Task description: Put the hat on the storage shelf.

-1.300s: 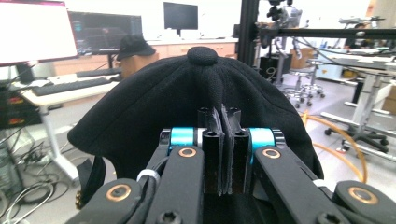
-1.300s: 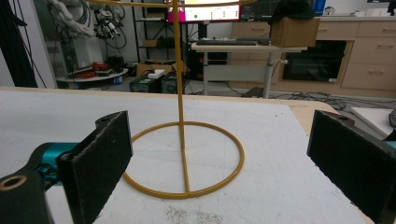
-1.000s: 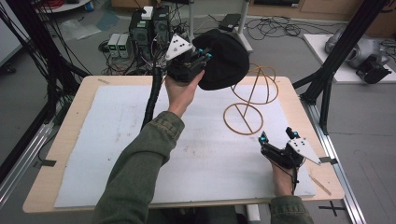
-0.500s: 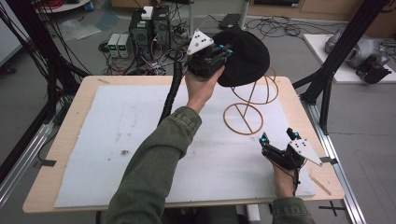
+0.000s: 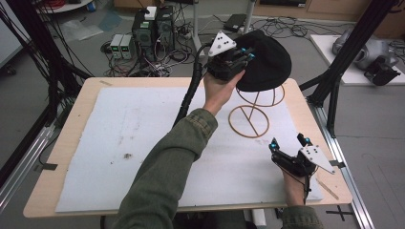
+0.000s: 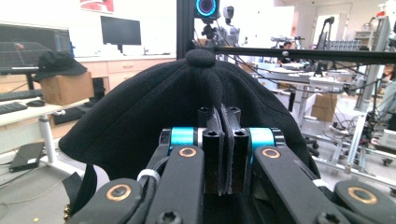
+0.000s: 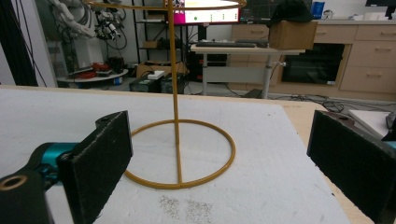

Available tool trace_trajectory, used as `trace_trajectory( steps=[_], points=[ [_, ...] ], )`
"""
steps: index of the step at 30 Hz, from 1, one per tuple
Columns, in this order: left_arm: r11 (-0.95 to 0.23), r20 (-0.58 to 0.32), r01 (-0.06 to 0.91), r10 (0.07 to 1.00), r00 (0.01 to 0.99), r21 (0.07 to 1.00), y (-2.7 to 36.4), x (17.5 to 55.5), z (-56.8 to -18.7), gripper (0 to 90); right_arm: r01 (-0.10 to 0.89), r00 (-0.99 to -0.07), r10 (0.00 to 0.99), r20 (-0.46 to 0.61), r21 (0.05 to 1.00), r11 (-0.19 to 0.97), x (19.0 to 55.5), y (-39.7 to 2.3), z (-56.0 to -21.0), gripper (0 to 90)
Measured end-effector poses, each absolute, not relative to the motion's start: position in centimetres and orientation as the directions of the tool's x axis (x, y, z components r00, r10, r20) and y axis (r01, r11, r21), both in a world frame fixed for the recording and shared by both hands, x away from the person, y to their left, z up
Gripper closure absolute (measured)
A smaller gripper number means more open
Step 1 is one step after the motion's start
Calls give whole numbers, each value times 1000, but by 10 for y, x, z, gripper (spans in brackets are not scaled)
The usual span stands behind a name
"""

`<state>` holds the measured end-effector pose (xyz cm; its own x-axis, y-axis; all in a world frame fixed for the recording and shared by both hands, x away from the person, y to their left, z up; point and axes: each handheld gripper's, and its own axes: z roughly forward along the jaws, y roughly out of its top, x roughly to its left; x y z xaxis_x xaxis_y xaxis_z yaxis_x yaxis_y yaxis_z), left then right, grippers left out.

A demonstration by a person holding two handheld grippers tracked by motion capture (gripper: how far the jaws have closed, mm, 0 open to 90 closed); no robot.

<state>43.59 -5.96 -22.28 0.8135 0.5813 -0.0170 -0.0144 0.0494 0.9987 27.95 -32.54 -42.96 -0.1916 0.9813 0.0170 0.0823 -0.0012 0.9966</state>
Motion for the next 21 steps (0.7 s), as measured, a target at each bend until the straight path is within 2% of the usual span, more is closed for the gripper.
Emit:
trace_trajectory(
  steps=[11,21],
  points=[
    [-24,3,12,536,844,1000,-86,439,-232,878,83,-192,981,13,997,3,277,-328,-429,59],
    [-97,19,38,530,848,995,-89,443,-241,877,79,-195,981,7,997,9,277,-328,-429,59]
  ],
)
